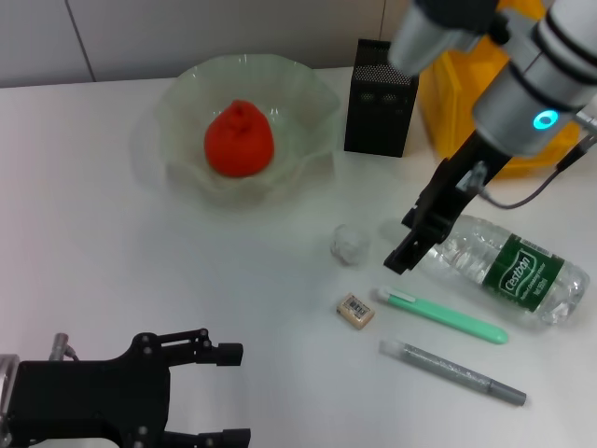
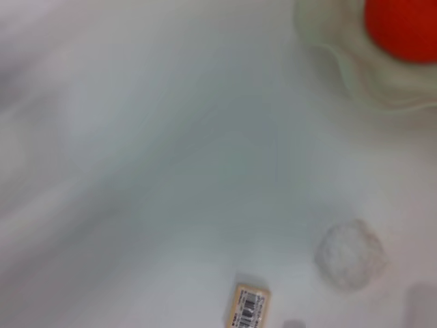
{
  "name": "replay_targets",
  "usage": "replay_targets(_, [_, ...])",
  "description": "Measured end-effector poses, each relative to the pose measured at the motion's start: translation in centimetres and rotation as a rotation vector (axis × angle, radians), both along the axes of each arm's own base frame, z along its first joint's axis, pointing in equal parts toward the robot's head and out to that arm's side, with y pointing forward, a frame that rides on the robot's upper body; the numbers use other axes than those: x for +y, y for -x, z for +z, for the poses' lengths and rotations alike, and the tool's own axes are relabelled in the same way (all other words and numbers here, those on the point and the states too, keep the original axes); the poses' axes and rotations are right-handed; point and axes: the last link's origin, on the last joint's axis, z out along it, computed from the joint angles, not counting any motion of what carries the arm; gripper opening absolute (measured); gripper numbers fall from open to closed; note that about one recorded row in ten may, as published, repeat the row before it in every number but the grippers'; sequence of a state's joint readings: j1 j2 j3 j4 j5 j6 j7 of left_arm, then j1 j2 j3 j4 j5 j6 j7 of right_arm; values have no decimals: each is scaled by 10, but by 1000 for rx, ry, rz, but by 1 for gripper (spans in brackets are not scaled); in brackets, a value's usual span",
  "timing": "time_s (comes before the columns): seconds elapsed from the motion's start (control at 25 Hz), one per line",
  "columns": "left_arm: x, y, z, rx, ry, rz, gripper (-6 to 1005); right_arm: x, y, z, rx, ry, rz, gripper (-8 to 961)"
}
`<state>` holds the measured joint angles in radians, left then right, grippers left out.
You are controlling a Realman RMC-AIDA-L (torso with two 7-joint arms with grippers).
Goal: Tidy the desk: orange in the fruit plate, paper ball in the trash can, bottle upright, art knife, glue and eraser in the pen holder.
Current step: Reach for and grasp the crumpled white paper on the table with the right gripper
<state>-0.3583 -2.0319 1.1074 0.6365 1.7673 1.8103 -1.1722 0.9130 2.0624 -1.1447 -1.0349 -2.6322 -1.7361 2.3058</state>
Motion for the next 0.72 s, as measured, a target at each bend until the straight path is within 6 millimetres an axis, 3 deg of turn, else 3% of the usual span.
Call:
replay_targets(0.32, [-3, -2, -4, -1, 13, -10, 845, 8, -11, -29, -42, -58, 69, 726])
replay_targets(0.72, [-2, -2, -7, 7, 14, -12, 844, 15, -20, -48, 13, -115, 103, 726])
